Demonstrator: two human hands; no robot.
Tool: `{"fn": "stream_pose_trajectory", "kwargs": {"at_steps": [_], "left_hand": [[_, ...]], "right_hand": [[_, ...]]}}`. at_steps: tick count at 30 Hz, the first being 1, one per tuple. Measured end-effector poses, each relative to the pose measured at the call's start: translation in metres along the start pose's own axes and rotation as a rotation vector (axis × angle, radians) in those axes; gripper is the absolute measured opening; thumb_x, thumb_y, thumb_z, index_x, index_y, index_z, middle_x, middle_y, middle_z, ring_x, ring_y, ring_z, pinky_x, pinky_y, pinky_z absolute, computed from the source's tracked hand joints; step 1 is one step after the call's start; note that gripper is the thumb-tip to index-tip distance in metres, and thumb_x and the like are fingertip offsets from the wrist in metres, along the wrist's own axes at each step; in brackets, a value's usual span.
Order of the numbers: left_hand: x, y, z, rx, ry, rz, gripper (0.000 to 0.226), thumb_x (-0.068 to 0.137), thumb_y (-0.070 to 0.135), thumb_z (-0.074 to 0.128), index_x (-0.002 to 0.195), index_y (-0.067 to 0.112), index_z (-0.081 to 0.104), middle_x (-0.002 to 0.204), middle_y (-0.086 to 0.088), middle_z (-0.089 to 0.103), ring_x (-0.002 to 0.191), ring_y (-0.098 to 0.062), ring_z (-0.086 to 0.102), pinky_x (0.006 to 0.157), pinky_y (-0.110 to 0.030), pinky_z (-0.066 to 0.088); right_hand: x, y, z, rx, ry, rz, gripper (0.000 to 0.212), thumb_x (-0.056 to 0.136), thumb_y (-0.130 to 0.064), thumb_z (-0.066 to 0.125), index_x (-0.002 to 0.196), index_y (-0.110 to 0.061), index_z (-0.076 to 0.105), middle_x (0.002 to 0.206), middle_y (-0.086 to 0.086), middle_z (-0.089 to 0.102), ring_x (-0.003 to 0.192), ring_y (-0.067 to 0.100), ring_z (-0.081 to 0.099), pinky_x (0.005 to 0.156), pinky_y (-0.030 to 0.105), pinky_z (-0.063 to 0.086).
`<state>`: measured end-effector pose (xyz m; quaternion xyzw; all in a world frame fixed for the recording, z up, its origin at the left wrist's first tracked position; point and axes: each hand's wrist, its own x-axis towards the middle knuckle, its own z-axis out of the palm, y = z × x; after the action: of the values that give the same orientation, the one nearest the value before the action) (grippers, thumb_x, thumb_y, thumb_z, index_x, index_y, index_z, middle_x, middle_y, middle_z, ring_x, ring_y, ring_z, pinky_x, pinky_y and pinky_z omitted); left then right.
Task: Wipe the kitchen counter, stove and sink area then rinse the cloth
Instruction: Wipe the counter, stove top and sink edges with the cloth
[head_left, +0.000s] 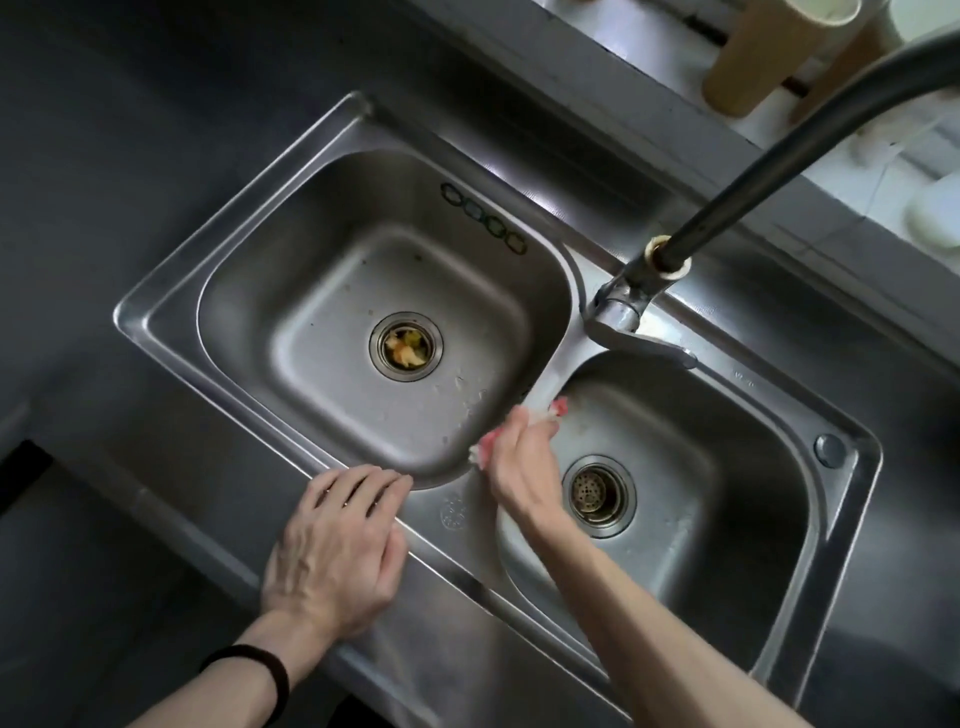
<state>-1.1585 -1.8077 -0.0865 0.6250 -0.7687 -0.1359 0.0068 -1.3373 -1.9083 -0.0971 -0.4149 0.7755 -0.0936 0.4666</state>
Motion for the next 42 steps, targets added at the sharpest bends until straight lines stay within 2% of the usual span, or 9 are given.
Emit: {"fn": "stream_pose_trajectory", "kwargs": {"at_steps": [3,7,12,21,25,30,34,38,42], "left_hand": [[0.001,0.000,0.001,0.007,0.013,0.002,0.049,0.086,0.028,0.047,0.121,0.010,0.076,0.118,-0.005,0.075,0.109,-0.027,0.070,0.106,-0.041,0.039],[0.001,0.002,0.000,0.020,0.013,-0.011,0.049,0.086,0.027,0.046,0.122,0.010,0.076,0.118,-0.005,0.075,0.109,-0.028,0.070,0.105,-0.041,0.040],[0.001,0.004,-0.002,0.047,-0.024,-0.031,0.050,0.088,0.029,0.043,0.122,0.011,0.075,0.118,-0.004,0.075,0.110,-0.026,0.069,0.105,-0.041,0.039],[0.000,0.003,0.001,0.094,-0.048,-0.045,0.050,0.089,0.030,0.041,0.125,0.014,0.072,0.120,-0.005,0.073,0.114,-0.027,0.064,0.102,-0.046,0.040],[-0.001,0.005,0.000,0.089,-0.015,-0.047,0.049,0.089,0.029,0.041,0.124,0.014,0.072,0.119,-0.005,0.074,0.114,-0.029,0.065,0.101,-0.046,0.041],[-0.002,0.005,0.001,0.056,0.029,-0.045,0.048,0.089,0.028,0.042,0.124,0.013,0.072,0.117,-0.005,0.074,0.114,-0.030,0.065,0.102,-0.048,0.041],[-0.001,0.004,0.003,0.042,0.037,-0.041,0.049,0.089,0.028,0.041,0.124,0.011,0.072,0.117,-0.007,0.074,0.114,-0.031,0.065,0.103,-0.048,0.040],[-0.003,0.003,0.003,0.029,0.051,-0.028,0.049,0.089,0.027,0.042,0.123,0.009,0.072,0.117,-0.008,0.074,0.112,-0.031,0.066,0.104,-0.047,0.041],[-0.002,0.001,0.005,0.029,0.044,-0.012,0.049,0.088,0.026,0.042,0.122,0.008,0.073,0.116,-0.008,0.074,0.110,-0.030,0.068,0.104,-0.046,0.040]], "right_hand": [[0.042,-0.024,-0.017,0.168,0.088,0.046,0.074,0.100,-0.045,0.021,0.141,0.012,0.045,0.127,0.028,0.066,0.113,0.044,0.064,0.102,0.043,0.049],[0.084,-0.037,-0.024,0.306,0.222,0.182,0.059,0.112,-0.032,0.023,0.154,0.008,0.024,0.150,0.025,0.049,0.133,0.043,0.053,0.106,0.042,0.042],[0.017,-0.012,-0.004,0.279,0.090,-0.033,0.059,0.107,-0.029,0.028,0.154,0.007,0.024,0.154,0.027,0.041,0.131,0.047,0.051,0.108,0.049,0.045],[-0.083,0.064,-0.004,-0.271,-0.239,-0.252,0.058,0.111,-0.027,0.031,0.164,-0.010,0.015,0.159,0.021,0.045,0.140,0.038,0.048,0.106,0.034,0.030],[-0.110,0.105,-0.037,-0.430,-0.261,-0.422,0.052,0.112,-0.033,0.030,0.163,-0.024,0.026,0.155,0.003,0.051,0.135,0.031,0.051,0.111,0.042,0.041],[-0.152,0.162,-0.062,-0.640,-0.063,-0.299,0.055,0.111,-0.049,0.010,0.163,-0.037,0.022,0.158,-0.010,0.039,0.148,0.016,0.033,0.121,0.036,0.025],[-0.180,0.162,-0.034,-0.496,0.144,-0.183,0.066,0.106,-0.052,0.007,0.162,-0.030,0.035,0.169,0.002,0.031,0.160,0.019,0.018,0.128,0.043,0.010],[-0.172,0.145,0.001,-0.353,0.537,-0.124,0.047,0.103,-0.035,0.041,0.134,-0.015,0.071,0.144,0.011,0.063,0.140,0.031,0.054,0.117,0.059,0.036],[-0.156,0.147,0.016,-0.361,0.803,-0.156,0.036,0.100,-0.034,0.055,0.114,-0.012,0.080,0.124,0.009,0.074,0.126,0.032,0.067,0.108,0.061,0.044]]}}
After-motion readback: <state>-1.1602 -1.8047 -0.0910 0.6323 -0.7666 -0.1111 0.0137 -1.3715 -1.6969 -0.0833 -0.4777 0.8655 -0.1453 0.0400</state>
